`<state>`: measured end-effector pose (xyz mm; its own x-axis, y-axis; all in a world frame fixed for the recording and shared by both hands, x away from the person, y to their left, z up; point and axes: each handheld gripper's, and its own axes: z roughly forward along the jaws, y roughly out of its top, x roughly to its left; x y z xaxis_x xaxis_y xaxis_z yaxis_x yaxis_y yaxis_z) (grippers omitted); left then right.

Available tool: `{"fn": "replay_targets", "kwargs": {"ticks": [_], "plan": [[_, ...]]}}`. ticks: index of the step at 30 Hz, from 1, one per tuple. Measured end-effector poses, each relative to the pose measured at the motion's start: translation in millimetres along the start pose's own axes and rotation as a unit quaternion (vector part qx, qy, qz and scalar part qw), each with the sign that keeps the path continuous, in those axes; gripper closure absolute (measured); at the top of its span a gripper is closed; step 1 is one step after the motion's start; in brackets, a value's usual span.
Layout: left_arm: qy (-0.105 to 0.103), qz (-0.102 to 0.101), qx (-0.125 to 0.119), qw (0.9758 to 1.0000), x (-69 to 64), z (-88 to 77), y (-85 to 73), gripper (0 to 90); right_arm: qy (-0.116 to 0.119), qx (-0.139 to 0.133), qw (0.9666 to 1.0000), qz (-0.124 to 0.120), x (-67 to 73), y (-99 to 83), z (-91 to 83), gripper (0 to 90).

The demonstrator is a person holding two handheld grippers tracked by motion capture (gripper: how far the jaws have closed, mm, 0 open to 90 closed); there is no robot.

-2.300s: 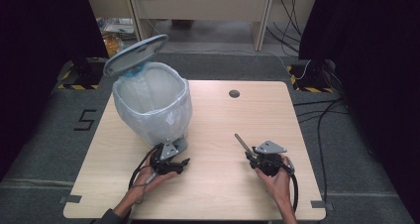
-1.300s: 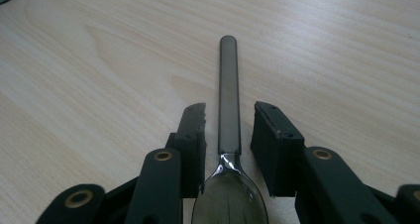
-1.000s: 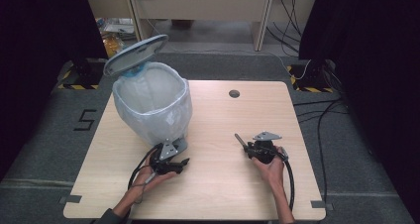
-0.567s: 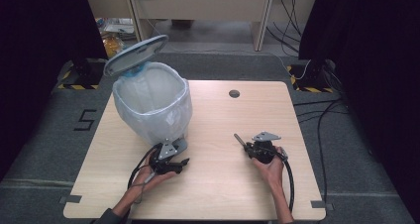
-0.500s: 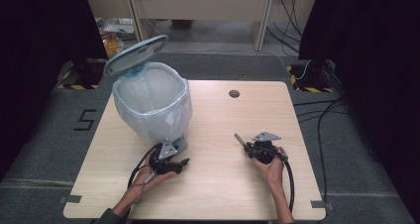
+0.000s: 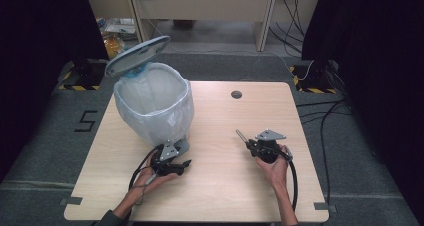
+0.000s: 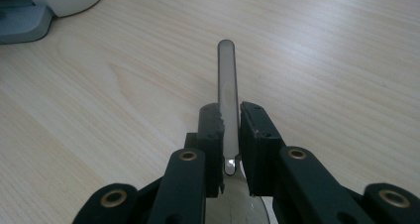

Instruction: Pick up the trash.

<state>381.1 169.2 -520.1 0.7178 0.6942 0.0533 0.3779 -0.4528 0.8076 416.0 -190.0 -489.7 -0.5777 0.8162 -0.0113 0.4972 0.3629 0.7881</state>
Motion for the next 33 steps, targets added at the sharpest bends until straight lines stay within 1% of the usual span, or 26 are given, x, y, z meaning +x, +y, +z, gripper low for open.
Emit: {"fn": "replay_targets", "kwargs": {"ticks": [7,12,13,16,19,21,27,29,31,33], "plan": [[-0.001,-0.001,-0.002,1.0,0.1,0.1,-0.2,33.9,-0.002,-0.012,0.9999,-0.004,1.4,7.2,-6.2,79.6],[-0.002,-0.002,-0.002,1.0,0.3,0.0,-0.2,34.2,0.004,-0.022,0.9997,-0.002,1.0,11.7,-11.3,79.6],[-0.002,-0.002,-0.002,1.0,0.3,0.0,-0.2,34.2,0.003,-0.022,0.9998,0.001,0.9,11.6,-11.6,79.7],[-0.002,-0.002,-0.002,1.0,0.3,0.0,-0.3,34.2,0.001,-0.019,0.9998,-0.002,0.6,11.3,-12.6,79.6],[-0.002,-0.002,-0.002,1.0,0.3,0.0,-0.3,34.2,0.004,-0.024,0.9997,0.001,0.7,12.3,-14.0,79.6],[-0.003,-0.003,-0.003,1.0,0.3,0.1,-0.3,34.2,0.002,-0.023,0.9997,-0.004,1.6,13.9,-15.8,79.6],[-0.005,-0.004,-0.003,1.0,0.5,-0.1,-0.3,34.3,0.006,-0.041,0.9991,-0.009,5.4,27.3,-23.2,79.7],[-0.005,-0.004,-0.003,1.0,0.7,-0.2,-0.4,34.5,0.007,-0.04,0.9991,-0.014,7.5,32.3,-24.4,79.6],[-0.006,-0.005,-0.004,1.0,0.8,-0.3,-0.4,34.5,0.007,-0.044,0.9988,-0.022,9.1,37.3,-26.7,79.6],[-0.006,-0.005,-0.004,1.0,0.9,-0.3,-0.4,34.5,0.01,-0.05,0.9985,-0.021,10.8,42.3,-30.0,79.6]]}}
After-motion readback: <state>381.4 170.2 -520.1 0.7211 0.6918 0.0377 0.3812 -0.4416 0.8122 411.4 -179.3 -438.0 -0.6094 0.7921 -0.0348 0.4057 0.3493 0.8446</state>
